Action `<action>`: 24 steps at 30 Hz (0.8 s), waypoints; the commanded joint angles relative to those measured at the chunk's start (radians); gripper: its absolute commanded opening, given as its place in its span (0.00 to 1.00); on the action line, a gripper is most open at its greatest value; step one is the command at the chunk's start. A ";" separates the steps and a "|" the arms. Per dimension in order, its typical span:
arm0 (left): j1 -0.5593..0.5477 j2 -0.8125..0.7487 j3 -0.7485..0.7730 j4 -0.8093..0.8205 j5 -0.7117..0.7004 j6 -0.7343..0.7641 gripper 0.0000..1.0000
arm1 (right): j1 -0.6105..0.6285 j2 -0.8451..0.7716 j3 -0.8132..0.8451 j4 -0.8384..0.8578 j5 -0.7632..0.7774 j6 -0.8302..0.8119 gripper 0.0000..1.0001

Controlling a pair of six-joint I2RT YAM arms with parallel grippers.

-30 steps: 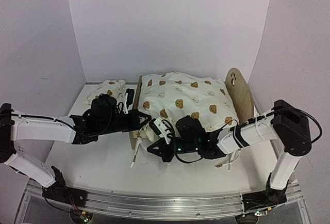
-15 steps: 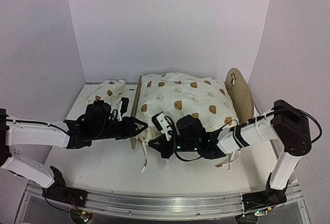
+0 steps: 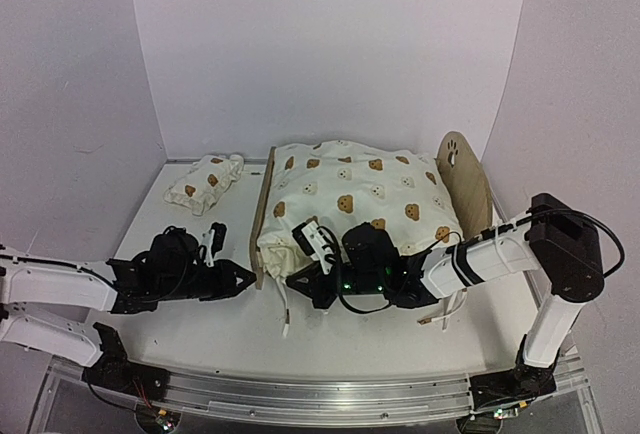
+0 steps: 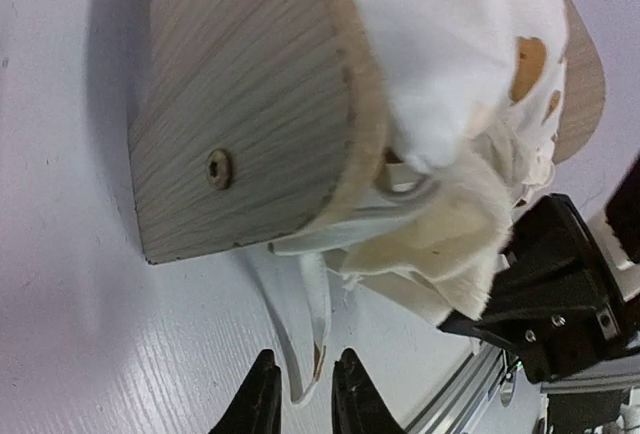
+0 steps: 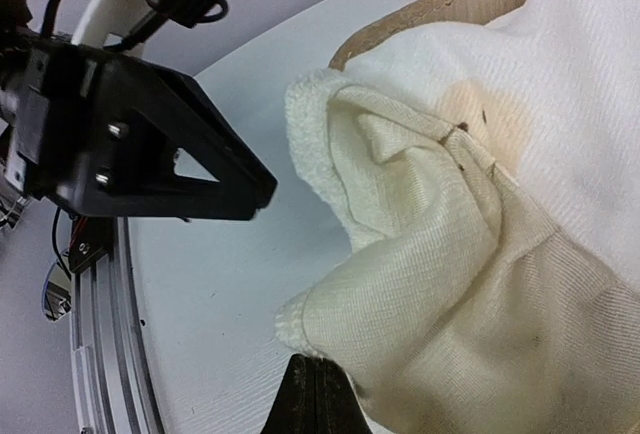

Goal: Set up the pet bed

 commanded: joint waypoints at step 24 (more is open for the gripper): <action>-0.061 0.366 0.059 0.405 -0.205 -0.110 0.27 | 0.007 -0.034 0.022 0.048 -0.068 -0.006 0.00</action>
